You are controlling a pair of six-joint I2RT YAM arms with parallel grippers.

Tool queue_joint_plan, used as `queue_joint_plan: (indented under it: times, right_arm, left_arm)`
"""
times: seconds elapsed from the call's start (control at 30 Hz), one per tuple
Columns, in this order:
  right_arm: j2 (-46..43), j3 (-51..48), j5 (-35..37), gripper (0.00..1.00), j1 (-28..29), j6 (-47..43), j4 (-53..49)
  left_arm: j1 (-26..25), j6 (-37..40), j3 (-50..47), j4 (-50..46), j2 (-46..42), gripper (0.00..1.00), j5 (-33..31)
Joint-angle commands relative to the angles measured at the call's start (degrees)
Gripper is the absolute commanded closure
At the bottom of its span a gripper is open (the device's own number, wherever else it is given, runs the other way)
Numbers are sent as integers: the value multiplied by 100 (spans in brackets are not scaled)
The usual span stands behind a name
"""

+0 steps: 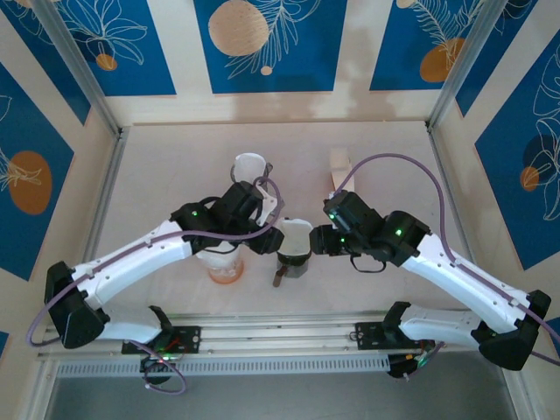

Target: Place the coffee filter in the dripper

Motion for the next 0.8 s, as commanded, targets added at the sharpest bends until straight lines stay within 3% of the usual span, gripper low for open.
queue_joint_plan:
  times: [0.0, 0.37, 0.63, 0.77]
  right_arm:
    - [55, -38, -131, 54, -97, -80, 223]
    - [615, 114, -321, 65, -227, -305, 443]
    - [648, 64, -174, 90, -240, -324, 372]
    - [719, 99, -79, 96, -175, -349, 310]
  left_arm:
    - [-57, 135, 189, -188, 38, 61, -193]
    - [-71, 109, 166, -139, 66, 63, -193]
    - [-66, 109, 127, -116, 81, 63, -215]
    - [-66, 100, 86, -68, 96, 63, -254]
